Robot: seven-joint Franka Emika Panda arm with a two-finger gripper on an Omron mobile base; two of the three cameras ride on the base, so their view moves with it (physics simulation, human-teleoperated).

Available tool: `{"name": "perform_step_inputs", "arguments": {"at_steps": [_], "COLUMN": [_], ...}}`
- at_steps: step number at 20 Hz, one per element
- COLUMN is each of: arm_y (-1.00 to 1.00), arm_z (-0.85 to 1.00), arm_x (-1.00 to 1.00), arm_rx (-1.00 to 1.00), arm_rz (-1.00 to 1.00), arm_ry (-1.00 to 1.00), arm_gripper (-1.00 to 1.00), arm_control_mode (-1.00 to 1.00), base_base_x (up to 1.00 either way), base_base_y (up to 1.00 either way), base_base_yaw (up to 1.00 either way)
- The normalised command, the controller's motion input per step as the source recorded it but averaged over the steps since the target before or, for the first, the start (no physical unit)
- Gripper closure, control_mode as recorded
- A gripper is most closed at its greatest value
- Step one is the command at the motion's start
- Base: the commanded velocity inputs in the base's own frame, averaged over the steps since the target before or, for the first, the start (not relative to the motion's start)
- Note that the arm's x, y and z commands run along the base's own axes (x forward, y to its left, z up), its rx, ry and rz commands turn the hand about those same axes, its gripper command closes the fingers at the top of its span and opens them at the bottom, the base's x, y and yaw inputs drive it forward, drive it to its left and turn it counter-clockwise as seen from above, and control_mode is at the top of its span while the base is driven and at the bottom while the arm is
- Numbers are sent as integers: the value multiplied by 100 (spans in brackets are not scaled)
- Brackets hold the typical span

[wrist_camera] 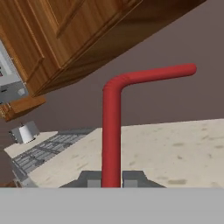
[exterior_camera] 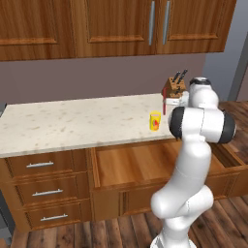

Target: Pick up the straw from the left drawer and put it inside the smoothie cup.

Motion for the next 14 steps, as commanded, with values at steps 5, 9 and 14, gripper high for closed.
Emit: {"name": "perform_step_inputs", "arguments": {"at_steps": [5, 9, 14], "arm_y": [0, 0, 0], "arm_z": [-11, -6, -9], "arm_x": [23, 28, 21], "arm_rx": [0, 1, 0], "arm_rz": [0, 0, 0], "arm_ry": [-6, -7, -6], "arm_gripper": [100, 100, 100], "arm_control_mode": [-100, -100, -100], "base_base_x": [0, 0, 0], "base_base_y": [0, 0, 0], "base_base_yaw": [0, 0, 0]}}
